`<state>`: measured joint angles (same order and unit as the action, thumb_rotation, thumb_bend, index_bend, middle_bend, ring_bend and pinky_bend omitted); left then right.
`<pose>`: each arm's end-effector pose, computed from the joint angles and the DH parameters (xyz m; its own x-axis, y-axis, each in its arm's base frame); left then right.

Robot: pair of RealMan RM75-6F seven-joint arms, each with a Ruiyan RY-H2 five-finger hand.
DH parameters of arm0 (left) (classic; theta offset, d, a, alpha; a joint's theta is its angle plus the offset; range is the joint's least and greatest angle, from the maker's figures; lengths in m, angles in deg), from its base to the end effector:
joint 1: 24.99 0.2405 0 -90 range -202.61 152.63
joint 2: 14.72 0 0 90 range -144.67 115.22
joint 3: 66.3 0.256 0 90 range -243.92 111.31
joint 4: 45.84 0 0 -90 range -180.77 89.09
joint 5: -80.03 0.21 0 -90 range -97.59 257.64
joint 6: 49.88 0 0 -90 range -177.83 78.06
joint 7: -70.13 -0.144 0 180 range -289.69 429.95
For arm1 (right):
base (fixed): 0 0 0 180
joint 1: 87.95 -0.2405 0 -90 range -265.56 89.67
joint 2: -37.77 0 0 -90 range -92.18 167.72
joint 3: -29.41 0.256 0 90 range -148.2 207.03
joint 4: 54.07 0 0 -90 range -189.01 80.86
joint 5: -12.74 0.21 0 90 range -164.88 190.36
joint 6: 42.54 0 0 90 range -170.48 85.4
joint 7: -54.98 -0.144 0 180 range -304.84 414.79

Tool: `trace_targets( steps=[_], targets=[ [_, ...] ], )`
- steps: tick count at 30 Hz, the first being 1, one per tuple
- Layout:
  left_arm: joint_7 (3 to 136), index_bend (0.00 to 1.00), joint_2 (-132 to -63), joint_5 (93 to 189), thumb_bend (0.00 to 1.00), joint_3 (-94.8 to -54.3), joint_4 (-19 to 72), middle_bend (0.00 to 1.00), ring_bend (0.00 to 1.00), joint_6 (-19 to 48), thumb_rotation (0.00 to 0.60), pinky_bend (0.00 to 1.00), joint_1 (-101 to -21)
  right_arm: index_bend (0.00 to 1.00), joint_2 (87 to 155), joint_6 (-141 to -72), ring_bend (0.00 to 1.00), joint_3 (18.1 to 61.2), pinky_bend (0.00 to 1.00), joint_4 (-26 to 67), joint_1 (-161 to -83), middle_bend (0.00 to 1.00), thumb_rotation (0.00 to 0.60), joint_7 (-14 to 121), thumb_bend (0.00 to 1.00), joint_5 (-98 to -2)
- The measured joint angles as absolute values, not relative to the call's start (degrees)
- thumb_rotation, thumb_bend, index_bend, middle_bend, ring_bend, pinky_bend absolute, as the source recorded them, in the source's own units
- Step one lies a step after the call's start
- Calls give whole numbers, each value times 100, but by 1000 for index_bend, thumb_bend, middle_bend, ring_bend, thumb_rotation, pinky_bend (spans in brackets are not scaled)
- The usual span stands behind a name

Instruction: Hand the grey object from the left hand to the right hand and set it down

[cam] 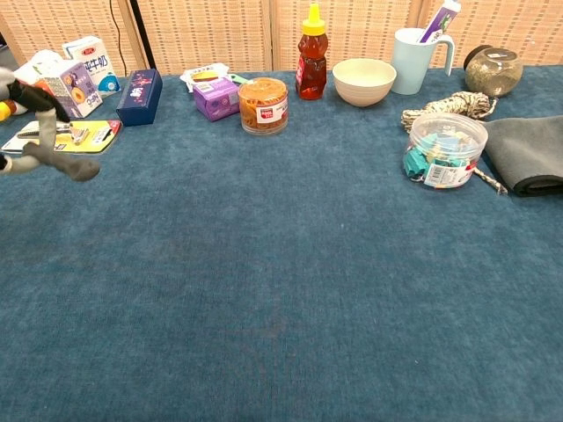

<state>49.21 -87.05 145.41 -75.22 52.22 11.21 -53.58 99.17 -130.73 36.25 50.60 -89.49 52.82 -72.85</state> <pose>-0.2197 0.2989 0.0715 0.4614 0.2314 0.8565 0.8849 -0.1892 -0.4256 -0.2737 -0.1750 0.1738 0.1976 0.0908 0.9761 -0.9803 0.0167 0.1969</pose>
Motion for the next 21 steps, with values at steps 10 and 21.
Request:
trace_targets(
  steps=[10,21],
  targets=[
    [5280,749,-8071,14144,503,-7841,5798,257,148,287,600,0,-5939,394,9936,-12751,33,3717,19,5292,-9355,144,600,5135,427,-7562],
    [5253,756,-7865,13679,503,-8085,6161,258,150,56,600,0,-6463,407,10105,-12455,33,3934,20,5451,-9847,150,600,4853,427,-7664]
  ],
)
